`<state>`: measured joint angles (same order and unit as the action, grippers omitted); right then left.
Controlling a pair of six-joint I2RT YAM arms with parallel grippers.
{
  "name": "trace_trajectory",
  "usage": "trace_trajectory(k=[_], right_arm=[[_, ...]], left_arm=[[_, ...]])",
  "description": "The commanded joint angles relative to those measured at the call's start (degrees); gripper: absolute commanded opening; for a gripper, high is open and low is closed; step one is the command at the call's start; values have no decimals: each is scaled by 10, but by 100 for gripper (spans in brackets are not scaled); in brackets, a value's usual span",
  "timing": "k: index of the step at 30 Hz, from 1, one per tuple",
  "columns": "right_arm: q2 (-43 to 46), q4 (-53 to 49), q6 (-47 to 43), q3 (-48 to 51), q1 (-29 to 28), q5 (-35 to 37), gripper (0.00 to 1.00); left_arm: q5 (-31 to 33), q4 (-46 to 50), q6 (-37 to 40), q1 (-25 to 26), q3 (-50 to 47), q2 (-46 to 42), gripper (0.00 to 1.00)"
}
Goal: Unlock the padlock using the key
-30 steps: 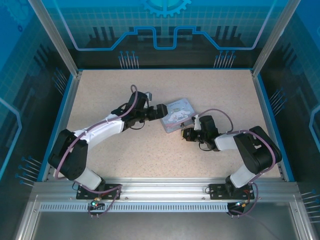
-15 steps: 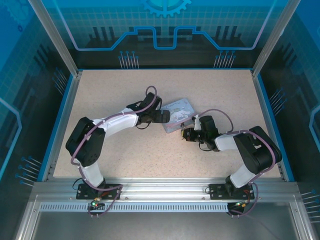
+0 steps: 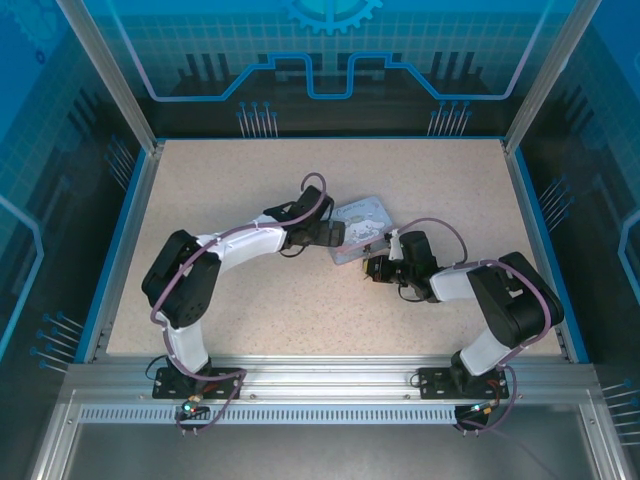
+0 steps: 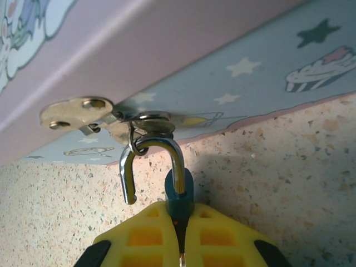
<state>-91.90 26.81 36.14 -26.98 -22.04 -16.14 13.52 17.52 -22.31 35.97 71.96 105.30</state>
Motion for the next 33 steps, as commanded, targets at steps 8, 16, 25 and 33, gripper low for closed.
trace_trajectory(k=[8,16,25,33], right_arm=[[-7,8,23,6,9,-21,0],[7,38,78,20,9,-41,0],[4,83,146,30,9,-55,0],[-35,144,198,33,7,-64,0]], left_arm=[[48,29,26,16,-7,39,99],[37,20,8,18,-32,30,99],[27,9,-7,22,-46,31,99],[26,4,-10,23,-52,32,99]])
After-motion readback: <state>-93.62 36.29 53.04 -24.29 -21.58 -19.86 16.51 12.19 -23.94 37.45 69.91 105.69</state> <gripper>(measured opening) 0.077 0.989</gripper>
